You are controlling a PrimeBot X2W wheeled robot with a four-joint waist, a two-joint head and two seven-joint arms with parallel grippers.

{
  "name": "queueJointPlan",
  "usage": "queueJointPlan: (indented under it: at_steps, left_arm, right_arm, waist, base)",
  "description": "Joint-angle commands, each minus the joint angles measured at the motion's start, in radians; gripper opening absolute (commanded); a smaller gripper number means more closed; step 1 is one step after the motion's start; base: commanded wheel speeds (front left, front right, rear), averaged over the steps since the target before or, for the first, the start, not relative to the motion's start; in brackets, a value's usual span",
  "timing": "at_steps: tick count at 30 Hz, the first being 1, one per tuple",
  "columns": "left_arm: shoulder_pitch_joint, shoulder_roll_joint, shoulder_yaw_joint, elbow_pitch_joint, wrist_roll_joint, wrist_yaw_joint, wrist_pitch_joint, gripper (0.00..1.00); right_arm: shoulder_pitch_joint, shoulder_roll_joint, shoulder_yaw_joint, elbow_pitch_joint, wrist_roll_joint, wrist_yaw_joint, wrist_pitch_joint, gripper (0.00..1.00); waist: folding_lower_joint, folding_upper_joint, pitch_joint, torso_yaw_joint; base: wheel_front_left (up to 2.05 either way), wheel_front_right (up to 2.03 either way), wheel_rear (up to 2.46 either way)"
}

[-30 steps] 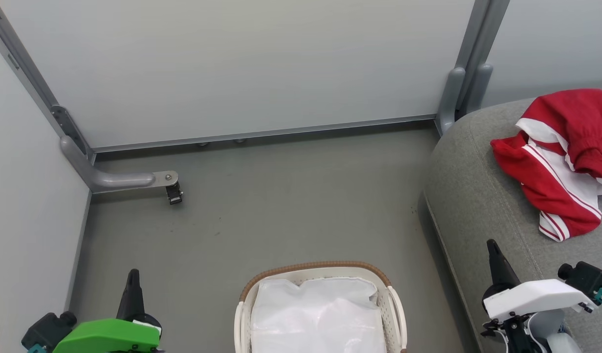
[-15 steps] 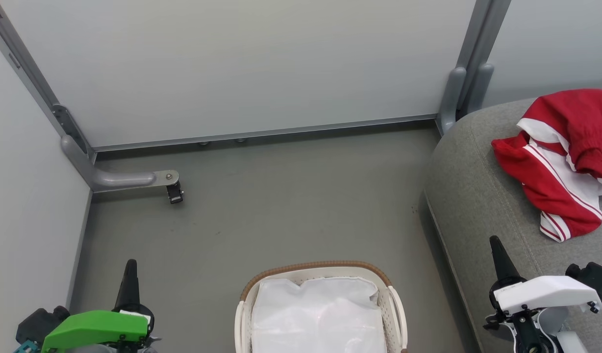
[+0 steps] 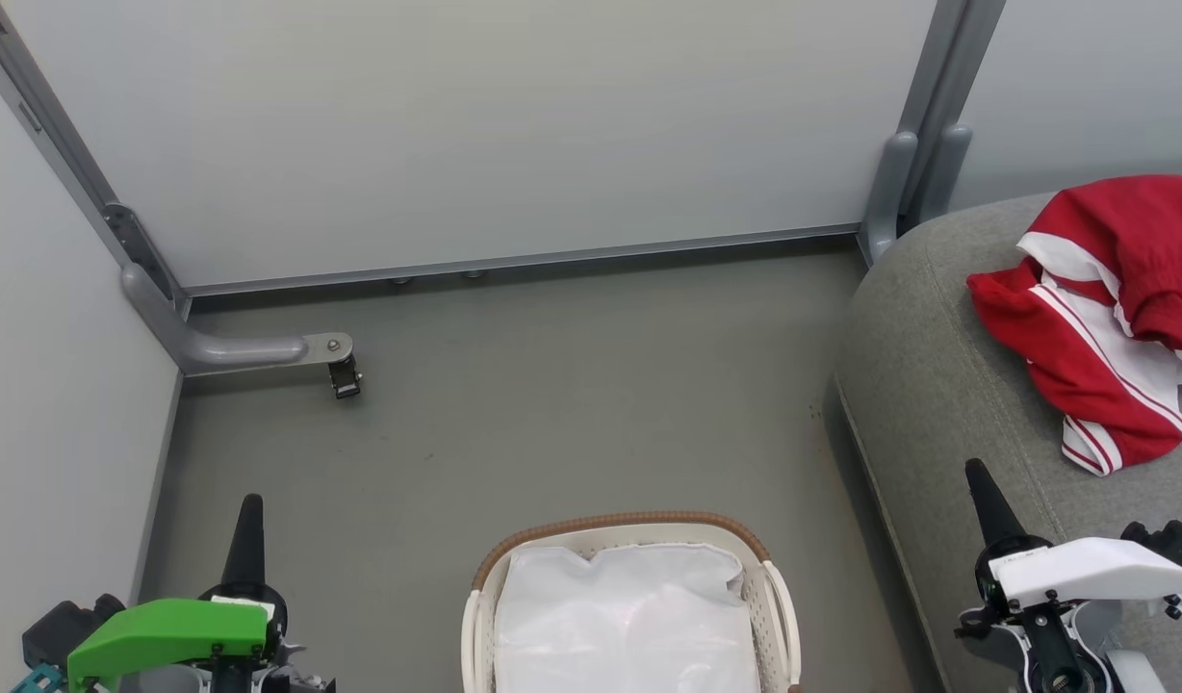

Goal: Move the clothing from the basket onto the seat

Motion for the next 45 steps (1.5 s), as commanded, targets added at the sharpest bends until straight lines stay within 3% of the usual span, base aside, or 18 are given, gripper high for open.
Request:
queueJointPlan:
  at_steps: [1, 45]
  left_arm:
    - [-0.027, 0.004, 0.007, -0.008, -0.025, -0.009, 0.006, 0.0]
    - [-0.069, 0.005, 0.051, -0.019, -0.323, -0.025, 0.097, 0.0]
  right_arm:
    - [-0.02, -0.006, -0.005, -0.013, 0.026, -0.001, 0.006, 0.0]
    - [-0.023, -0.008, -0.041, -0.032, 0.378, -0.001, 0.095, 0.0]
  waist:
    - [0.0, 0.0075, 0.0, 0.0]
    - [0.0, 0.0116, 0.003, 0.007]
  base:
    - [0.0, 0.0, 0.0]
    - [0.0, 0.0, 0.0]
